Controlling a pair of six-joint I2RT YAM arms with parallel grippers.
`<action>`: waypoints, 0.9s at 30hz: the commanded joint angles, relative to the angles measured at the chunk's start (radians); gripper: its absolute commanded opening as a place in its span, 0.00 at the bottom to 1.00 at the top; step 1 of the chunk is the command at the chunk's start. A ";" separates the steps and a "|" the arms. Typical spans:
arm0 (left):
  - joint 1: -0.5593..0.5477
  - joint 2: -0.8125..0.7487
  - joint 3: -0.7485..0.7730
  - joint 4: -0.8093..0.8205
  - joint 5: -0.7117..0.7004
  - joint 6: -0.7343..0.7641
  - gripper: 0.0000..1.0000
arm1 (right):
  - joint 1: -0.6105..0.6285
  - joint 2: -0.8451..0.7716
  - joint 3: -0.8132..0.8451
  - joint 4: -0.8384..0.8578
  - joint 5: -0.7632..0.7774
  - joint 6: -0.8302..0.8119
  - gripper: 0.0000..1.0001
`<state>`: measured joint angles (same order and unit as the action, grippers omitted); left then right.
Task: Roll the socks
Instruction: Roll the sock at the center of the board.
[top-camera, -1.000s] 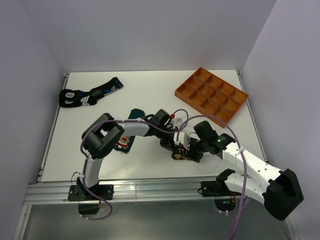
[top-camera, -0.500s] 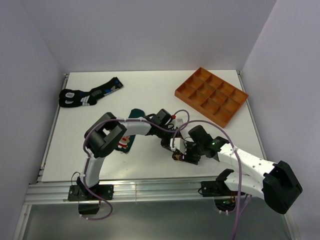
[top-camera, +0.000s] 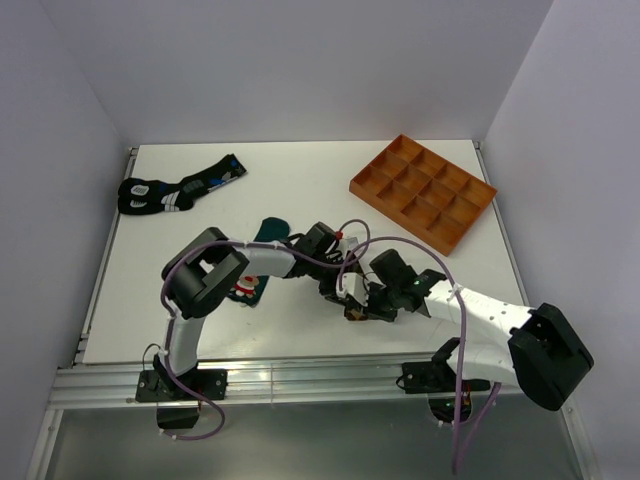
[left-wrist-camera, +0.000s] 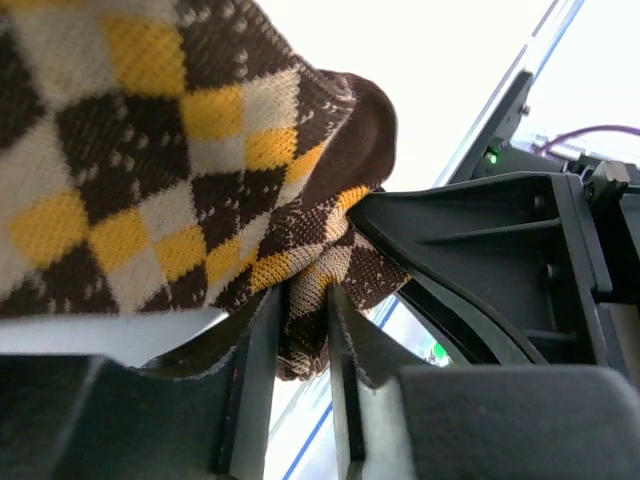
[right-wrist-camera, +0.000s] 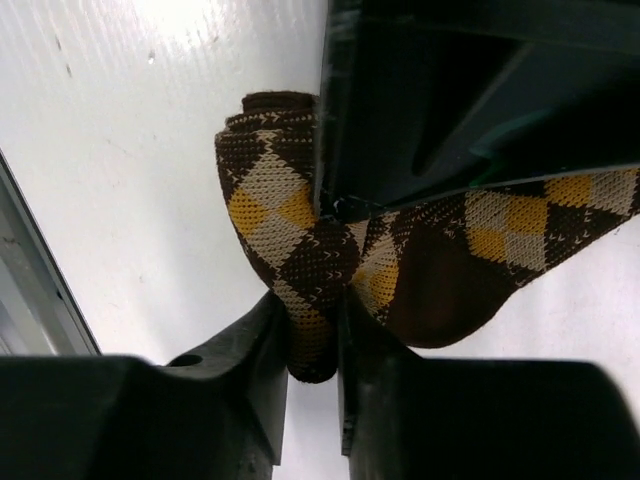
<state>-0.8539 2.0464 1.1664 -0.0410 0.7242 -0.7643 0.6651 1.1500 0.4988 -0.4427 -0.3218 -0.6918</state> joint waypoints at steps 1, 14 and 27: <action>-0.002 -0.089 -0.082 0.142 -0.132 -0.062 0.33 | 0.004 0.045 0.029 0.015 -0.008 0.028 0.19; 0.000 -0.305 -0.364 0.446 -0.439 -0.102 0.40 | -0.073 0.217 0.193 -0.218 -0.106 -0.041 0.14; -0.046 -0.448 -0.577 0.630 -0.617 0.023 0.41 | -0.246 0.645 0.575 -0.591 -0.278 -0.186 0.14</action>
<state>-0.8757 1.6432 0.6029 0.4767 0.1684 -0.8150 0.4385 1.7302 1.0103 -0.9150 -0.5644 -0.8356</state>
